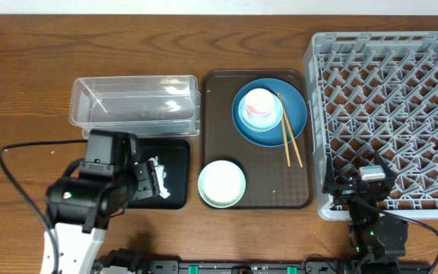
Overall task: Sort waste into correct bins and load items into the dishwasher rack
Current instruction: 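Lower the left gripper and grasp the crumpled white tissue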
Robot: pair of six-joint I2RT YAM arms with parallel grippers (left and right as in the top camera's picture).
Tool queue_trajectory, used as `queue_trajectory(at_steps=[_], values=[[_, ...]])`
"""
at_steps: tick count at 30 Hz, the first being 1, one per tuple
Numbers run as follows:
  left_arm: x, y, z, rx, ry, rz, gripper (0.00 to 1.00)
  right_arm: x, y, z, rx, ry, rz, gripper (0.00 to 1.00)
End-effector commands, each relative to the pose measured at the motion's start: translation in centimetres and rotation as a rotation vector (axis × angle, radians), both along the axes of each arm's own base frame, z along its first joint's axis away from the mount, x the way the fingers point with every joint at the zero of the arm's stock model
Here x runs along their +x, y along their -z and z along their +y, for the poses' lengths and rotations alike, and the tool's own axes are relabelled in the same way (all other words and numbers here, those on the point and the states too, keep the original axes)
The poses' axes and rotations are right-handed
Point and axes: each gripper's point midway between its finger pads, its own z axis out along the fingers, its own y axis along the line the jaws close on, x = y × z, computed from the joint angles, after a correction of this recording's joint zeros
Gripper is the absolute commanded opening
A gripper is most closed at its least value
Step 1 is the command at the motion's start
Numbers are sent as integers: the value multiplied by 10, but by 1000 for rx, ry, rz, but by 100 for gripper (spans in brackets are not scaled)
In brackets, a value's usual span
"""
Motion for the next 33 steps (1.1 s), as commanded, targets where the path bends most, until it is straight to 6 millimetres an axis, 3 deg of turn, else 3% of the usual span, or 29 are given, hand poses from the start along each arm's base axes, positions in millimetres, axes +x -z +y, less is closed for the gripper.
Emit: queue_trajectory(at_steps=[1,4,16,33], values=[[0,26,3,2,-63,30,74,0,1,2,-4,-5,4,99],[3,40,3,3,-63,37,75,0,1,2,-4,-5,4,99],[33,64,-1,13,-65,61,76,0,1,2,-4,-5,4,99],[33,109,18,144,-120,228,80,0,1,2,-4,-5,4,99]])
